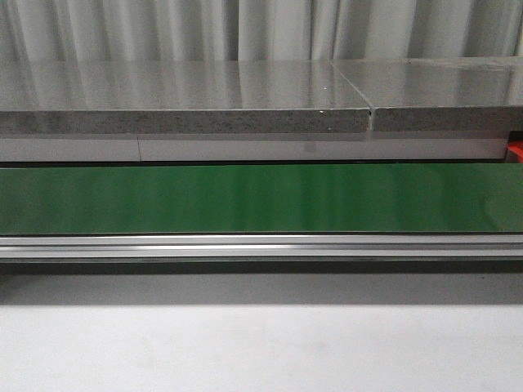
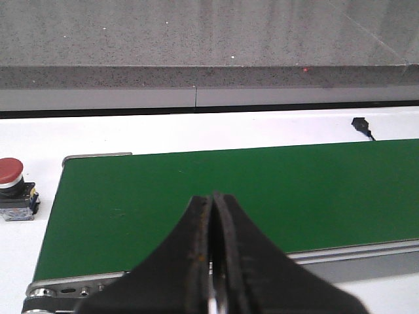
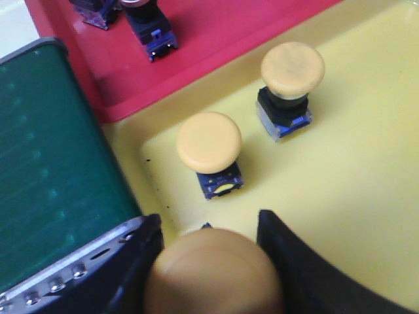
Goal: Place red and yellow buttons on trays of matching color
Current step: 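Open the right gripper and raise it back above the belt's end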
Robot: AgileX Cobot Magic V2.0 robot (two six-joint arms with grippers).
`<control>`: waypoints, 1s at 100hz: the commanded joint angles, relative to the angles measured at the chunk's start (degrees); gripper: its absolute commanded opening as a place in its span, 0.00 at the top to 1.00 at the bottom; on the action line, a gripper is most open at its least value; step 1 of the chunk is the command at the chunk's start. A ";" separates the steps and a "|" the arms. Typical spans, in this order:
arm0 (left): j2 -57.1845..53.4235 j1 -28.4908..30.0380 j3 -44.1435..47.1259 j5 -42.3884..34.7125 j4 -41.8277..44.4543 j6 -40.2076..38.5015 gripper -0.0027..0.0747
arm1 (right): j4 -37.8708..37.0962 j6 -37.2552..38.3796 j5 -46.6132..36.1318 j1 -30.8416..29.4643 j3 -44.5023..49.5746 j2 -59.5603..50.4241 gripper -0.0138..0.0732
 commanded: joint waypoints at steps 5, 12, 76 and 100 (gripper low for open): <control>0.18 -0.35 -1.54 -3.71 -1.15 -0.27 0.99 | 0.67 0.31 -3.93 -1.59 -1.41 1.85 0.74; 0.18 -0.35 -1.54 -3.71 -1.15 -0.27 0.99 | 0.72 0.31 -4.00 -1.61 -1.41 3.55 0.74; 0.18 -0.35 -1.54 -3.71 -1.15 -0.27 0.99 | 3.55 0.33 -9.98 -1.61 -1.41 15.90 0.74; 0.18 -0.35 -1.54 -3.71 -1.15 -0.27 0.99 | 3.50 0.28 -9.71 -1.61 -1.41 16.15 0.63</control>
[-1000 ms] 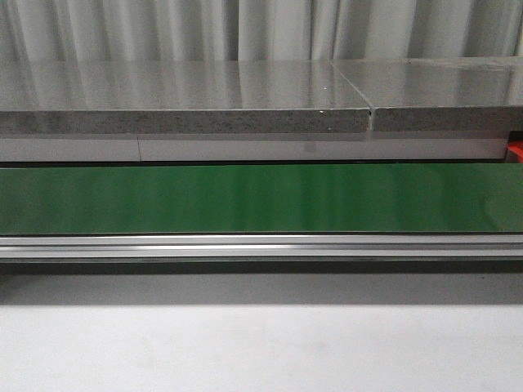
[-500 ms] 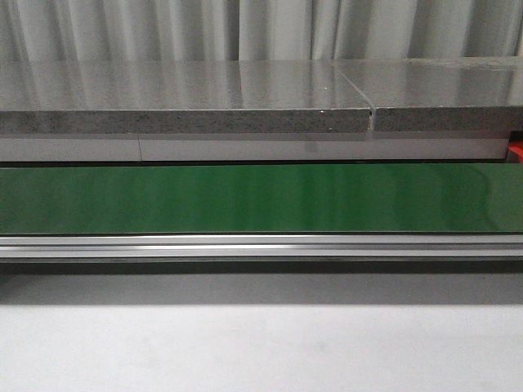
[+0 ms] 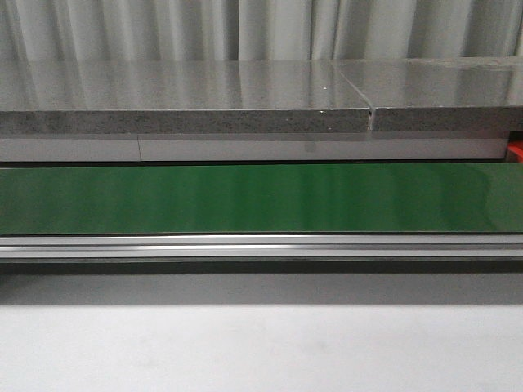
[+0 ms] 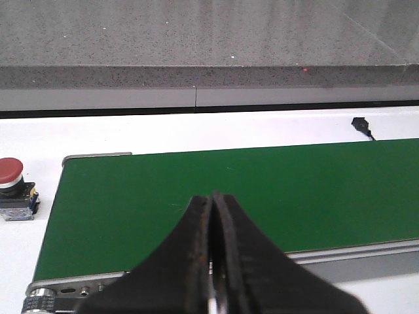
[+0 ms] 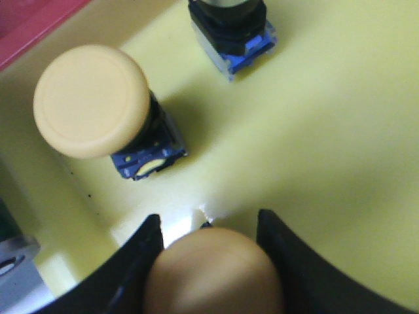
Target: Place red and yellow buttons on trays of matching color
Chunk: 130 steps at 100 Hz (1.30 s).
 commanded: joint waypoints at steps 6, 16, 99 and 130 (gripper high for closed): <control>0.18 -0.35 -1.54 -3.71 -1.15 -0.27 0.99 | 0.58 -0.14 -2.48 -0.29 -1.41 -1.13 0.53; 0.18 -0.35 -1.54 -3.71 -1.15 -0.27 0.99 | 0.58 -0.14 -2.38 -0.29 -1.59 -1.20 0.35; 0.18 -0.35 -1.54 -3.71 -1.15 -0.27 0.99 | 1.58 -4.14 10.65 13.48 -9.09 -23.72 0.23; 0.18 -0.35 -1.54 -3.71 -1.15 -0.27 0.99 | 1.58 -9.94 12.93 28.30 -9.03 -33.36 0.23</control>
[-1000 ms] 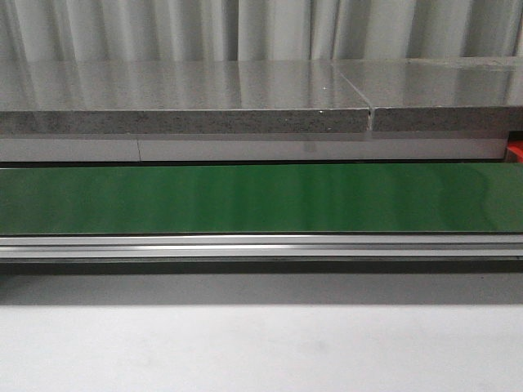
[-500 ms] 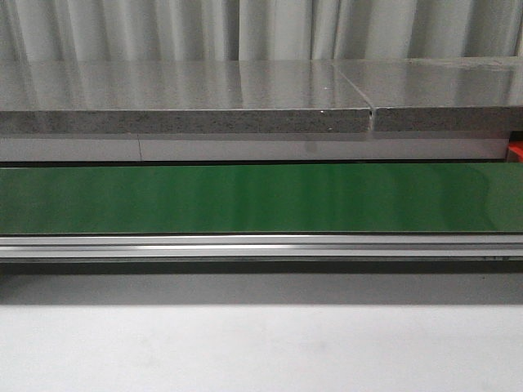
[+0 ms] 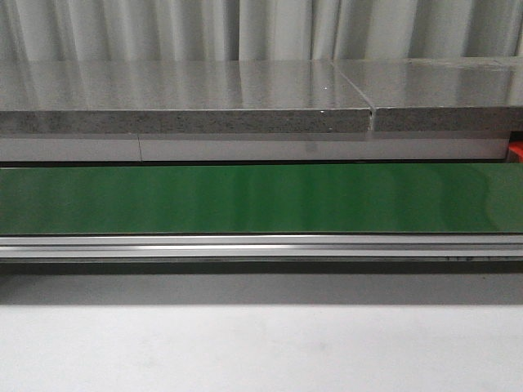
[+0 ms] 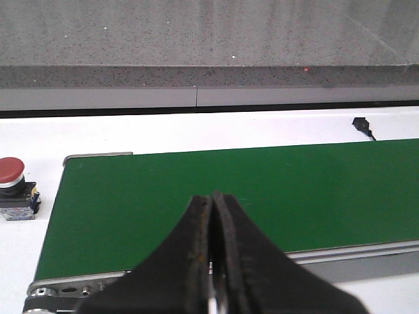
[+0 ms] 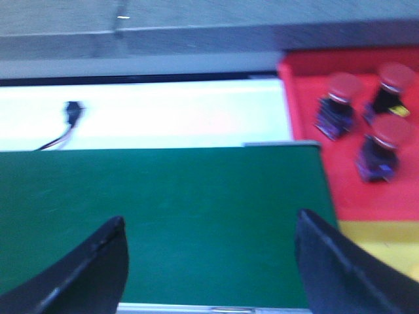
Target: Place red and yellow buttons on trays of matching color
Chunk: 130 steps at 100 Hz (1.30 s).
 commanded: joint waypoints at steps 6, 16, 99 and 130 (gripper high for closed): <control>0.18 -0.35 -1.54 -3.71 -1.15 -0.27 0.99 | 0.89 -3.23 -0.72 4.11 -1.92 -4.13 0.24; 0.18 -0.35 -1.54 -3.71 -1.15 -0.27 0.99 | 0.89 -3.23 -0.29 5.01 -1.92 -6.14 0.30; 0.18 -0.35 -1.54 -3.71 -1.15 -0.27 0.99 | 0.89 -3.23 -1.69 5.01 -1.81 -6.63 0.98; 0.74 -0.35 0.39 -3.71 -1.15 -0.27 0.91 | 0.89 -3.23 -1.69 5.01 -1.81 -6.63 0.98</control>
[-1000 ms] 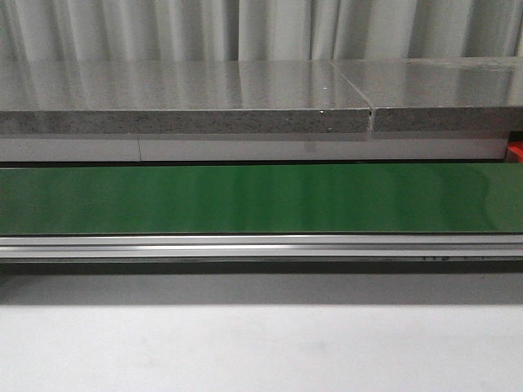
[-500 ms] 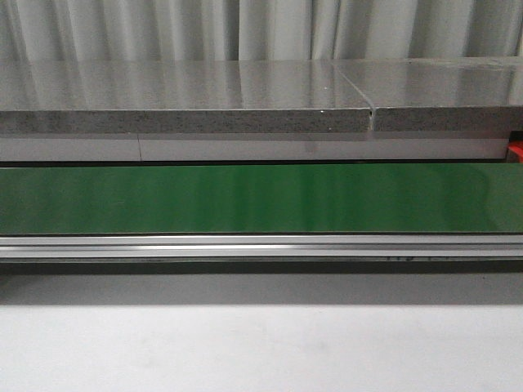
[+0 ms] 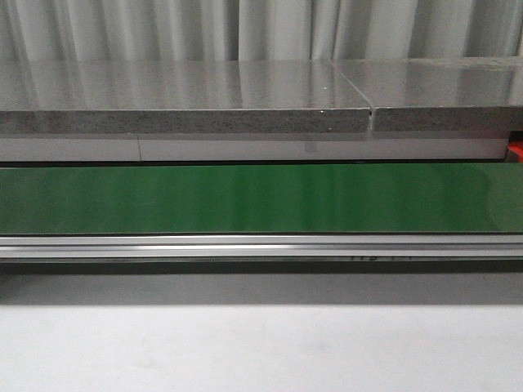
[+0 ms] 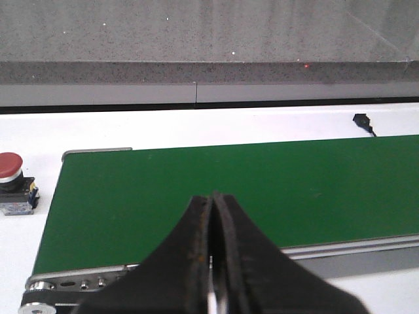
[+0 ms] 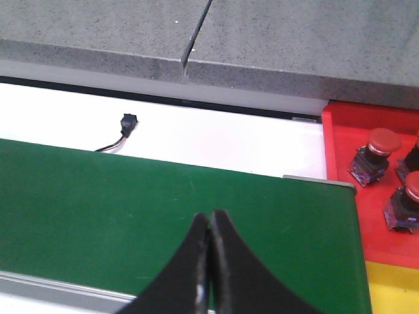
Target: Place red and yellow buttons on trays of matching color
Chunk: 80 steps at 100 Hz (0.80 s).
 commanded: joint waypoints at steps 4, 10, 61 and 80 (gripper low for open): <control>0.74 -0.35 -0.28 -3.71 -1.15 -0.27 0.84 | 0.89 -0.53 -3.82 0.00 -1.81 -0.33 0.98; 0.74 -0.35 0.37 -3.71 -1.15 -0.27 0.70 | 0.89 -0.53 -3.82 0.00 -1.81 -0.33 0.98; 1.06 0.73 -1.11 -8.87 -1.15 -2.99 0.13 | 0.89 -0.53 -3.76 0.00 -1.81 -0.33 0.98; 8.30 8.43 -9.06 -7.02 -1.15 -8.03 0.13 | 0.89 -0.53 -3.54 0.00 -1.81 -0.33 0.98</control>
